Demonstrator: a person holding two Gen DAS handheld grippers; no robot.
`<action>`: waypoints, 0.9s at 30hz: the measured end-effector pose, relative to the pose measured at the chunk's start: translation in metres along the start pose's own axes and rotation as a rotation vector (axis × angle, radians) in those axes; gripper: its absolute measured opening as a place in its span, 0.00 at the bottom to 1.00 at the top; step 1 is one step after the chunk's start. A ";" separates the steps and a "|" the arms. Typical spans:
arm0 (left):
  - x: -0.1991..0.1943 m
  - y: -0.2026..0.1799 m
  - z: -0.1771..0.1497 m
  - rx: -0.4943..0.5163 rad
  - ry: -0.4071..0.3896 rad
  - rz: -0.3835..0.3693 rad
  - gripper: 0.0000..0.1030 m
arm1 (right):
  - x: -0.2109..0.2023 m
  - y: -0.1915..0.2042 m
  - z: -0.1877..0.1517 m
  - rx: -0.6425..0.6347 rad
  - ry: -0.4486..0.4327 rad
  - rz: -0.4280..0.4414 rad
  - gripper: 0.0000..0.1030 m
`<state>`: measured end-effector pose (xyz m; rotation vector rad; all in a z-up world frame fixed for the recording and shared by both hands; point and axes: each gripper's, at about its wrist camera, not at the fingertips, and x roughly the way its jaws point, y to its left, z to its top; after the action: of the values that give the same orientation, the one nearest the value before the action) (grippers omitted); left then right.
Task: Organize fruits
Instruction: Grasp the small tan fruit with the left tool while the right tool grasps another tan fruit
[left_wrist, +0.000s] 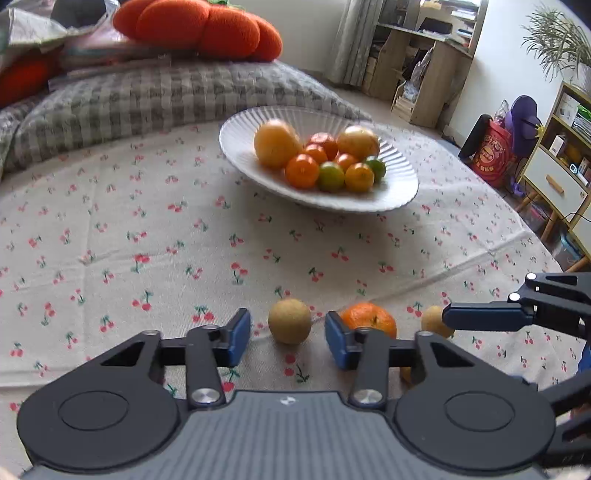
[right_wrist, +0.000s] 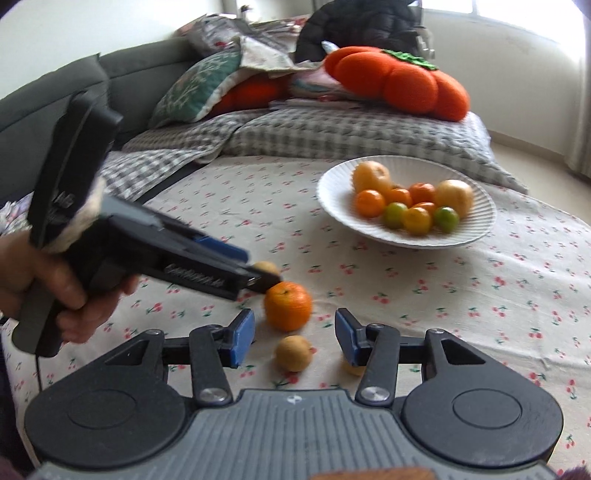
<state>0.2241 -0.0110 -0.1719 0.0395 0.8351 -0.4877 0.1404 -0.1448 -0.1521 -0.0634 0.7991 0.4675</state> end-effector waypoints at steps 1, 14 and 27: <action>-0.001 -0.001 -0.002 0.007 -0.014 0.003 0.27 | 0.002 0.001 -0.001 -0.008 0.009 0.002 0.42; 0.000 -0.005 -0.003 0.031 -0.032 0.007 0.13 | 0.013 0.011 -0.011 -0.063 0.061 -0.025 0.36; 0.002 -0.009 -0.006 0.054 -0.049 0.030 0.12 | 0.022 0.026 -0.016 -0.071 0.066 -0.100 0.22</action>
<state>0.2174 -0.0183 -0.1754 0.0888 0.7720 -0.4811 0.1317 -0.1166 -0.1761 -0.1846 0.8400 0.4011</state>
